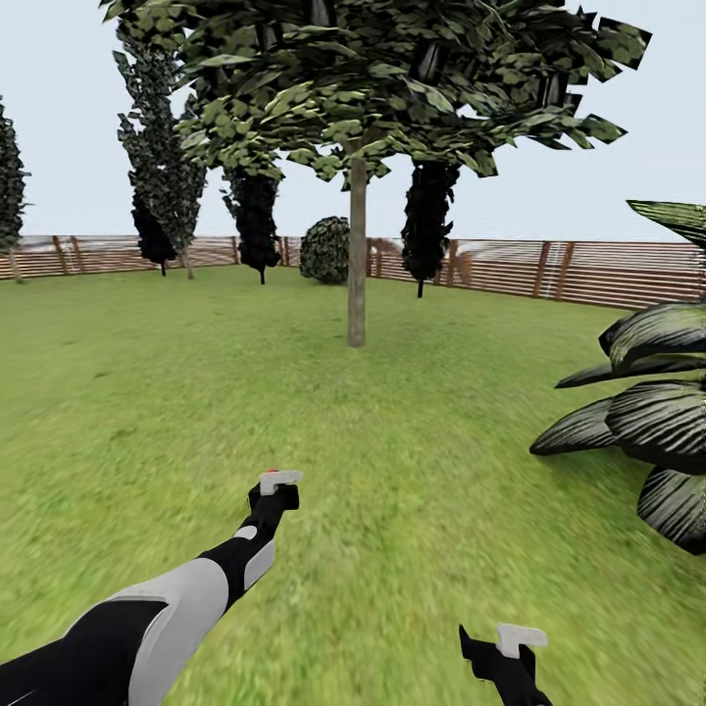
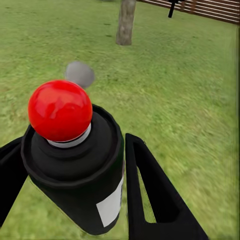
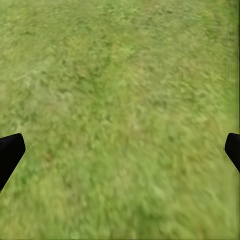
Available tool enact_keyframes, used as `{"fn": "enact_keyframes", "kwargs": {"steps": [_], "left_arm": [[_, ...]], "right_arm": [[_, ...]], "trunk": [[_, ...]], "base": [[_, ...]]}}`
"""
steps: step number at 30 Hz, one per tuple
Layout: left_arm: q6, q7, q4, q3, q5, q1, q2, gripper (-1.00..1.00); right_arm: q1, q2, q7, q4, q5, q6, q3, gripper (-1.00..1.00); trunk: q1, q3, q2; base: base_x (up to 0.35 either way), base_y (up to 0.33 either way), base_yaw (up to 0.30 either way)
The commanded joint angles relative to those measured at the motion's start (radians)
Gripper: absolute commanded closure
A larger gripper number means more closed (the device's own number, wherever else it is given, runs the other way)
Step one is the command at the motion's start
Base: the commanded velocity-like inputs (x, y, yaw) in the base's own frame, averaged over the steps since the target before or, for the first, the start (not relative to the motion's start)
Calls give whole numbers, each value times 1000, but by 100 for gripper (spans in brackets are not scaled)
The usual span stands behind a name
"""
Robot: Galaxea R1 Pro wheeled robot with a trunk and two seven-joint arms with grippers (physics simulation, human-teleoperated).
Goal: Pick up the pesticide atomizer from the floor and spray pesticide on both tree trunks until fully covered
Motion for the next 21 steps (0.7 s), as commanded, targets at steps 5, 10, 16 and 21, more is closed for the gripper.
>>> {"fn": "enact_keyframes", "kwargs": {"steps": [5,10,16,21], "left_arm": [[1,1,0,-1,0,0,0,100],[1,2,0,-1,0,0,0,100],[1,1,-1,-1,0,0,0,100],[1,1,-1,-2,0,0,0,100]], "right_arm": [[0,0,0,0,1,0,0,-100],[0,0,0,1,1,-1,1,-100],[0,0,0,1,1,-1,1,-100],[0,-1,0,3,1,0,1,-100]], "trunk": [[0,0,0],[0,0,0],[0,0,0],[0,0,0]], "base": [[350,23,-60],[350,65,-8],[350,72,-1],[350,42,0]]}}
